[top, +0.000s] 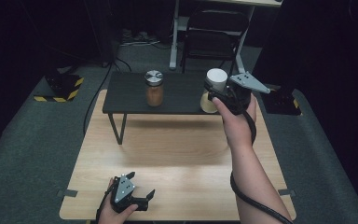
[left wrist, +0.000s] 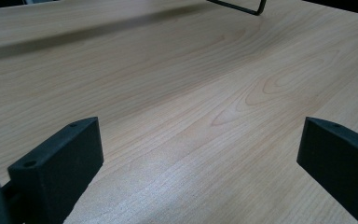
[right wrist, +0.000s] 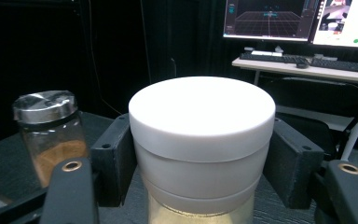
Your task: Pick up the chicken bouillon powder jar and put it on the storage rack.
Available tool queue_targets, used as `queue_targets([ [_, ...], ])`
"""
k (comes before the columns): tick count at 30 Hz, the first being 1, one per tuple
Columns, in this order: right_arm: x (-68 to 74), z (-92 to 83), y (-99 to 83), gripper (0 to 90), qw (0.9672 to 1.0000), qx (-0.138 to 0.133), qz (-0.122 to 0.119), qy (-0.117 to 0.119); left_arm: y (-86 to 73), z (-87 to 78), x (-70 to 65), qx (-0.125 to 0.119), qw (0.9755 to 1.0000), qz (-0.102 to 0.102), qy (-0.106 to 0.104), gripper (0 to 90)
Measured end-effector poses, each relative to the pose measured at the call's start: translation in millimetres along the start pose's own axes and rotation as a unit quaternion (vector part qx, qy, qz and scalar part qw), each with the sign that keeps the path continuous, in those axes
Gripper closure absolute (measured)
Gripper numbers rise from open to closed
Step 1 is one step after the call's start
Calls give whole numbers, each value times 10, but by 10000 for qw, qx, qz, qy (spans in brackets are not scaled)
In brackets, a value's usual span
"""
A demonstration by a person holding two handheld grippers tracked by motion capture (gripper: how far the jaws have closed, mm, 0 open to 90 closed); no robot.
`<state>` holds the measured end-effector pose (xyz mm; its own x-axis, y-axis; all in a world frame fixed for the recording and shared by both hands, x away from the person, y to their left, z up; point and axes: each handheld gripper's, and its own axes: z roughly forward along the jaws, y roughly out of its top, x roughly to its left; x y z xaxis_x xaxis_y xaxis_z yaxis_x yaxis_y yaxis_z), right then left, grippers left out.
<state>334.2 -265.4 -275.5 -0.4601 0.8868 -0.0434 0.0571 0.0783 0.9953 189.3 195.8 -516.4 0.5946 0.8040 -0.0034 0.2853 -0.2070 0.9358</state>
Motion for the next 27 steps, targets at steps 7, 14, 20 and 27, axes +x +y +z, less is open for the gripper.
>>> queue_targets([
  [7, -18, 130, -2, 339, 10000, 37, -2, -38, -7, -4, 7, -18, 10000, -32, -10, 5],
  [14, -39, 248, 9, 339, 9999, 67, 33, -93, -13, -6, 17, -34, 10000, -59, -17, 5],
  [20, -38, 327, -7, 339, 9999, 43, 52, -120, -19, -13, 23, -40, 10000, -85, -27, 5],
  [27, -28, 405, -20, 339, 9999, 36, 73, -131, -21, -14, 31, -46, 9999, -107, -32, 5],
])
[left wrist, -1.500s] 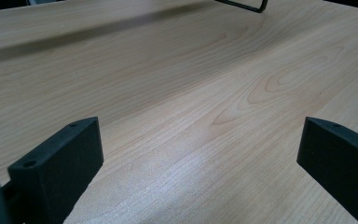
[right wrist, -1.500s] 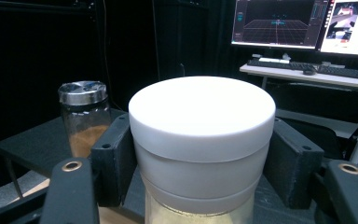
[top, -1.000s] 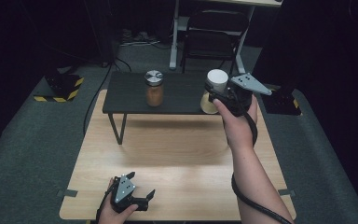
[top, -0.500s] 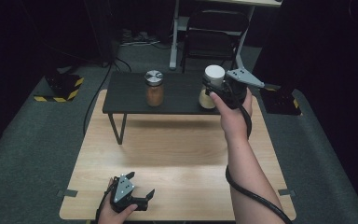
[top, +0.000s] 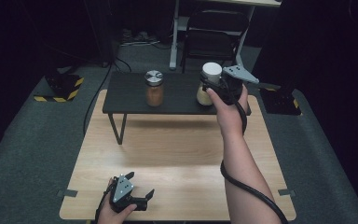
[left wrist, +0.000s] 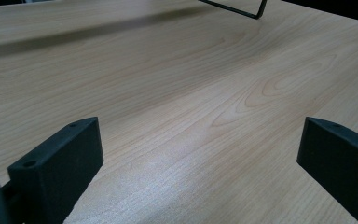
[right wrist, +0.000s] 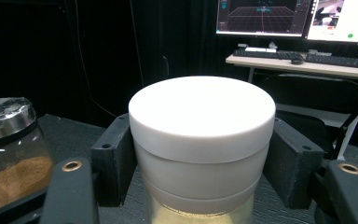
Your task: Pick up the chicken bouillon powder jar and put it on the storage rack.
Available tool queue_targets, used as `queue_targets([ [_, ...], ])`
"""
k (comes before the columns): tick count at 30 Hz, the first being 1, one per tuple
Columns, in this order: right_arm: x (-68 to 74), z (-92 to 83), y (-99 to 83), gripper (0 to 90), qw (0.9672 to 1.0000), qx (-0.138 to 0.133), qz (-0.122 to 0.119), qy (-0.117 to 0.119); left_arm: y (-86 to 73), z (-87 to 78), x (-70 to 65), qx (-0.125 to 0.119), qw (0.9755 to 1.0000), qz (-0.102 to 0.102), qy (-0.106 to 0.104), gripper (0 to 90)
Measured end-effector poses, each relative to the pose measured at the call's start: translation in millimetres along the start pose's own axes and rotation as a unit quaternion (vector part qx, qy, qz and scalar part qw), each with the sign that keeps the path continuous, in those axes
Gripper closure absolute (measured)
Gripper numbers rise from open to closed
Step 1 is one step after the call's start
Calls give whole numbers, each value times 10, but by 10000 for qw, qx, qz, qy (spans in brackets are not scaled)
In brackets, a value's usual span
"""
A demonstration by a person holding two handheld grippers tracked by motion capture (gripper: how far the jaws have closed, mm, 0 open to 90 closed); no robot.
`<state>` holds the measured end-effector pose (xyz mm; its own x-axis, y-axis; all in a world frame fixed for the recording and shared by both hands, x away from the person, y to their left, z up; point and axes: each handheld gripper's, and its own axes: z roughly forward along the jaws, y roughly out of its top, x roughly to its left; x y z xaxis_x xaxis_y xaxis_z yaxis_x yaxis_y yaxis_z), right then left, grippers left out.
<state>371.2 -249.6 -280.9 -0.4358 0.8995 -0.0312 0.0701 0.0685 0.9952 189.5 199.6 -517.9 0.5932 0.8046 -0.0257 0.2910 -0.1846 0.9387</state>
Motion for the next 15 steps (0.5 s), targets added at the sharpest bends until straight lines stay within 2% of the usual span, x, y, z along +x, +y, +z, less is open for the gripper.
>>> queue_targets([
  [11, 11, 51, -39, 339, 10000, 17, -5, 3, -5, -2, 0, -13, 10000, 10, -13, 5],
  [15, -10, 42, -90, 339, 10000, -64, 46, 11, -2, -2, 1, -5, 10000, 6, -8, 5],
])
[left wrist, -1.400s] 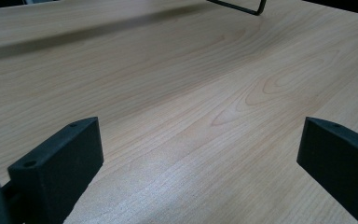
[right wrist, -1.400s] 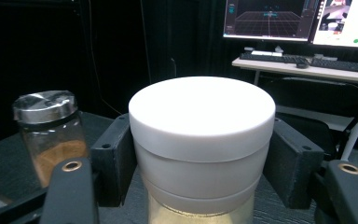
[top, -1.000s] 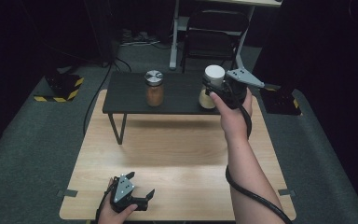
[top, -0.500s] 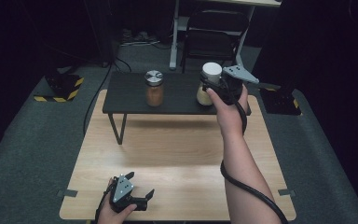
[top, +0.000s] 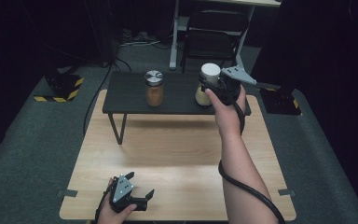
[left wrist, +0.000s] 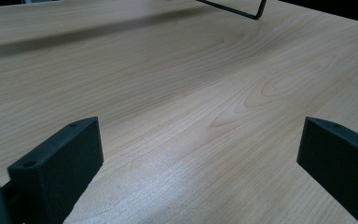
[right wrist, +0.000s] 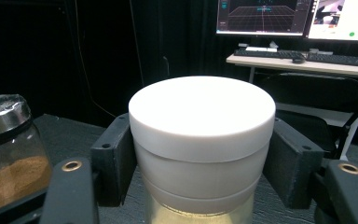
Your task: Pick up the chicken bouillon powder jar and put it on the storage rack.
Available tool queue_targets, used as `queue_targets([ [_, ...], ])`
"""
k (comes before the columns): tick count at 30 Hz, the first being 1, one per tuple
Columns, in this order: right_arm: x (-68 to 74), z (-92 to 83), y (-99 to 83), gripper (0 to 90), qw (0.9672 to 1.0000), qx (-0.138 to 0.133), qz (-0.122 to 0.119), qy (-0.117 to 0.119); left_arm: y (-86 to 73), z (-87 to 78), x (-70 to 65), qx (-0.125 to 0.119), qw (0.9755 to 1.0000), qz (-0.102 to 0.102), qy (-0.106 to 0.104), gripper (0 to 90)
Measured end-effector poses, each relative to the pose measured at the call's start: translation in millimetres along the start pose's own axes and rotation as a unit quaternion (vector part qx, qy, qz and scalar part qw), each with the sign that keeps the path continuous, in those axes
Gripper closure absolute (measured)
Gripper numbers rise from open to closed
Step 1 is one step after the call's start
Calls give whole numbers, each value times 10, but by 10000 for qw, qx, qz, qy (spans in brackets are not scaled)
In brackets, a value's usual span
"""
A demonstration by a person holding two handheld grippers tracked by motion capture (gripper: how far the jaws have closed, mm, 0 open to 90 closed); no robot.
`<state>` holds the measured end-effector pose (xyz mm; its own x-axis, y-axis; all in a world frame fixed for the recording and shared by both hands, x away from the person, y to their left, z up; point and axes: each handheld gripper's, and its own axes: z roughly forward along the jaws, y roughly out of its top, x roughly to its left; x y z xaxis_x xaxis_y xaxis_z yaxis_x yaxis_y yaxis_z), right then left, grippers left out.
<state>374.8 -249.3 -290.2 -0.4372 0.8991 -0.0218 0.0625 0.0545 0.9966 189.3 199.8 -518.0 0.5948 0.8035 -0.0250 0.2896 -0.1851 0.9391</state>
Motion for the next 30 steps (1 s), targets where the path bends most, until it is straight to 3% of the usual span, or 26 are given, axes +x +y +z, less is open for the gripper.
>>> queue_targets([
  [8, -13, -1, -94, 340, 9999, -151, -4, 0, 0, -1, -13, 5, 10000, 12, 19, 5],
  [30, 39, 19, 1, 336, 9999, 30, -42, -86, 0, -1, 4, 2, 10000, -36, -6, 5],
])
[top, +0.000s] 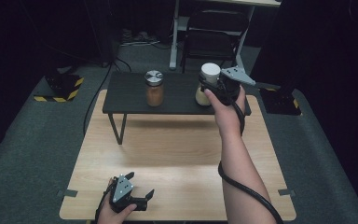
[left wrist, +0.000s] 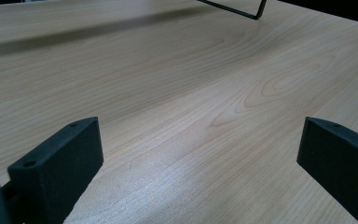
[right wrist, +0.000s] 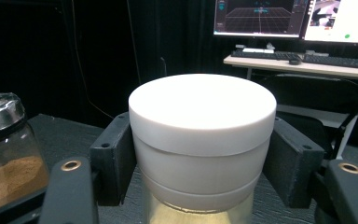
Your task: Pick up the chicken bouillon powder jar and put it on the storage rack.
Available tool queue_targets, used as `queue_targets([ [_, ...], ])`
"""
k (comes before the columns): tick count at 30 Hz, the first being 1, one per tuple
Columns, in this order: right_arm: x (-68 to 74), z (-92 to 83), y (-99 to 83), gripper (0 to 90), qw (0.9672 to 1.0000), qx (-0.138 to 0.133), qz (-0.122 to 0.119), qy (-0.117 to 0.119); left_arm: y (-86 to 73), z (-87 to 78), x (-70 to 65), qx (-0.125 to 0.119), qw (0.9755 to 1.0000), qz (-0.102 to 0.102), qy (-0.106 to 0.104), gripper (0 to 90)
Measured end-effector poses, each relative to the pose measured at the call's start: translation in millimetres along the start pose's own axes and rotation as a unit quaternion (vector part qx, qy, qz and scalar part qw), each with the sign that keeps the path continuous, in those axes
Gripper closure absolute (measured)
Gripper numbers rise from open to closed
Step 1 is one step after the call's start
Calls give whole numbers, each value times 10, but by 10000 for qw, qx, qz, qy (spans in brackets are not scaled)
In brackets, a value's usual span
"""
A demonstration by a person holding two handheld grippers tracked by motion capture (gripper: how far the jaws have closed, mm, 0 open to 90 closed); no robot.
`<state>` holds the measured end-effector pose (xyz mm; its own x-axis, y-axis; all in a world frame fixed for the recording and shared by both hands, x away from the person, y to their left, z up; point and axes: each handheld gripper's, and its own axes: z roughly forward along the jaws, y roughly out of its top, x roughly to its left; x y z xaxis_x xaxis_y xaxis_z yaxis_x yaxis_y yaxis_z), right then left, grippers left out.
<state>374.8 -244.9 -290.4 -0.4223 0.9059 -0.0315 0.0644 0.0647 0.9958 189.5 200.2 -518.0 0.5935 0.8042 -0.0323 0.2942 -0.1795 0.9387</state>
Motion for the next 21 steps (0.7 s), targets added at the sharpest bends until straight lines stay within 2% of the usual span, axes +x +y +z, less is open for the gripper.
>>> queue_targets([
  [4, 10, 9, 24, 274, 9998, 116, 115, -60, -1, 0, 1, -5, 10000, -10, 4, 5],
  [10, -24, 11, 1, 159, 9997, 144, 211, -44, -1, 1, 4, -5, 10000, -9, 1, 5],
  [21, 3, -9, 28, 2, 9998, 65, 188, -20, -3, 0, 1, -11, 10000, -6, 5, 5],
])
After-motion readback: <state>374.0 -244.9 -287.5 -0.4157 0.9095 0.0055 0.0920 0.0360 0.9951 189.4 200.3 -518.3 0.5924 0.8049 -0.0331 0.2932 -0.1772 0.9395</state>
